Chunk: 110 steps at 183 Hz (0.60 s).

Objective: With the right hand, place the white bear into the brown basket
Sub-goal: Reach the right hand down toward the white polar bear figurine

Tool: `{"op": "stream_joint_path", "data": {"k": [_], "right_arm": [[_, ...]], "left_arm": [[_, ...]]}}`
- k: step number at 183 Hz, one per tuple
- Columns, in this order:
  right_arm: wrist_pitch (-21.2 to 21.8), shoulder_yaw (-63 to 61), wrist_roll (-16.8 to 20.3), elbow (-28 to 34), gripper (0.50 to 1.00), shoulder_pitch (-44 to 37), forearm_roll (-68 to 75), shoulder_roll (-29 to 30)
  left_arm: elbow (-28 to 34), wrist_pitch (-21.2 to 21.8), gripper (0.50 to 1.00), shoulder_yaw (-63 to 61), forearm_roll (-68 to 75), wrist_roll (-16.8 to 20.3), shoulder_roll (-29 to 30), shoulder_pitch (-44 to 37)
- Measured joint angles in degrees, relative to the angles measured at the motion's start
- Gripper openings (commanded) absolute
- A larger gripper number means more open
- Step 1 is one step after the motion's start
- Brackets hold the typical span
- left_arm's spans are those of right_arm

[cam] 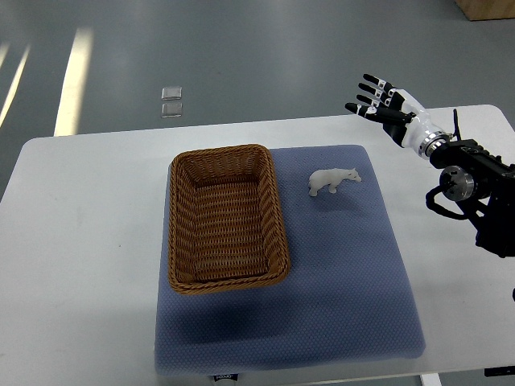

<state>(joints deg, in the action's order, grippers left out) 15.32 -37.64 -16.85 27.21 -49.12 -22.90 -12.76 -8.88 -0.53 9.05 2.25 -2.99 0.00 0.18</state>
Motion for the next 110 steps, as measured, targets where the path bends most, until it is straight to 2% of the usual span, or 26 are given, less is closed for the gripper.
{"op": "stream_joint_path", "data": {"k": [26, 52, 76, 110], "right_arm": [[2.27, 0.03, -0.10, 0.65, 0.932, -1.48, -9.97, -0.57], [3.87, 0.03, -0.11, 4.15, 0.930, -2.22, -22.26, -2.03], [4.24, 0.87, -0.62, 8.78, 0.928, -2.25, -34.07, -3.92], [3.79, 6.77, -3.25, 12.94, 0.928, -2.48, -45.03, -6.37]], "left_arm": [[0.01, 0.00, 1.000, 0.00, -0.01, 0.00, 0.00, 0.00], [0.01, 0.00, 1.000, 0.00, -0.01, 0.00, 0.00, 0.00], [0.01, 0.00, 1.000, 0.02, 0.00, 0.00, 0.00, -0.02], [0.01, 0.00, 1.000, 0.15, 0.00, 0.00, 0.00, -0.09]]}}
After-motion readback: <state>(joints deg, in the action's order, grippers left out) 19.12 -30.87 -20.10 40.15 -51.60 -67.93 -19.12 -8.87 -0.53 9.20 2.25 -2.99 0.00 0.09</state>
